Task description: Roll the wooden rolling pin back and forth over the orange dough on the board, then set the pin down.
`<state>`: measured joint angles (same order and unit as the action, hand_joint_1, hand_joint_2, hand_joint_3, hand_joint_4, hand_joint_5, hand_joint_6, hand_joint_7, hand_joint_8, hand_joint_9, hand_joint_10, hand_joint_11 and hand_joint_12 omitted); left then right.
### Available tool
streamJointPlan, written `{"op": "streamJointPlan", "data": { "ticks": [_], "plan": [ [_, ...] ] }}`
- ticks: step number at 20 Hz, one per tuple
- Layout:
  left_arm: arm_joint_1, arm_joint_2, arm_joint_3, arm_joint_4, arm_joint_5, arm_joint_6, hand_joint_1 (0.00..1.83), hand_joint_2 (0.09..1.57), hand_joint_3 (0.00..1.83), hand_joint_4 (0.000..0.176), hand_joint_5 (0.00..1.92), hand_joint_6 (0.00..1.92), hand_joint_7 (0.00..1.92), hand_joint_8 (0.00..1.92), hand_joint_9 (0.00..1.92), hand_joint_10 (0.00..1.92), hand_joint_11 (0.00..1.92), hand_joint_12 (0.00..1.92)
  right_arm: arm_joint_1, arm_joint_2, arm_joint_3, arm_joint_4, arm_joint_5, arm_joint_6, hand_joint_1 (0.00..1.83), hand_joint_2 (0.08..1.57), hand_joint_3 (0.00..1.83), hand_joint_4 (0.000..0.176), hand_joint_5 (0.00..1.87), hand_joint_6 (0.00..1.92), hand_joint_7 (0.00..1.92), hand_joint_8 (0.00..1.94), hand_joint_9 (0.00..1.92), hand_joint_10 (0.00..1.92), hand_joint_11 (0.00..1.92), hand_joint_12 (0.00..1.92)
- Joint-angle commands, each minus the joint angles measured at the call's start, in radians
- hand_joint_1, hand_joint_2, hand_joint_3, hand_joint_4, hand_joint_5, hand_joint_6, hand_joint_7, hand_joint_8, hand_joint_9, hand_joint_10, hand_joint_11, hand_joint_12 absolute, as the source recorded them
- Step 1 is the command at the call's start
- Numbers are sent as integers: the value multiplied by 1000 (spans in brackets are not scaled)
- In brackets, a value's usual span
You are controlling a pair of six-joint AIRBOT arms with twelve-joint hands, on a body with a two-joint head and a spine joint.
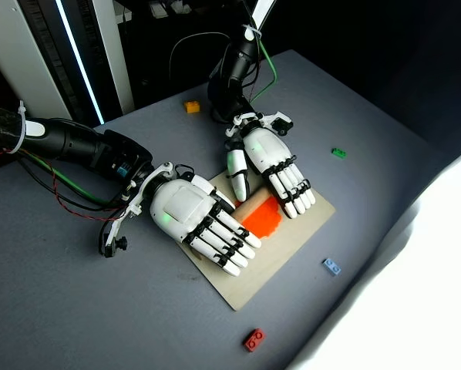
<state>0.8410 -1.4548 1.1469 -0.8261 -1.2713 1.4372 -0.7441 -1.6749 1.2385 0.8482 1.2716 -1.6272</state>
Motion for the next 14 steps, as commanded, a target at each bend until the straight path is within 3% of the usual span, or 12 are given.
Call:
{"op": "streamJointPlan", "data": {
  "ticks": [1, 5, 14],
  "plan": [
    [-4, 0, 11, 27, -87, 3, 0, 1518, 48, 0, 0, 0, 0, 0, 0, 0, 0, 0, 11, -1, 5, -64, 80, 4, 0, 1571, 36, 0, 131, 9, 116, 1, 98, 4, 0, 246],
    [-3, -5, 16, 27, -87, 8, 0, 1513, 41, 0, 0, 0, 0, 0, 0, 0, 0, 0, 21, -4, 21, -63, 76, 11, 0, 1571, 27, 0, 109, 4, 101, 3, 76, 1, 0, 165],
    [-6, -4, 29, 31, -86, 84, 0, 1511, 31, 0, 0, 0, 0, 0, 0, 0, 0, 0, 28, -7, 50, -62, 53, 33, 0, 1571, 19, 0, 114, 4, 113, 3, 90, 4, 0, 226]
  ]
}}
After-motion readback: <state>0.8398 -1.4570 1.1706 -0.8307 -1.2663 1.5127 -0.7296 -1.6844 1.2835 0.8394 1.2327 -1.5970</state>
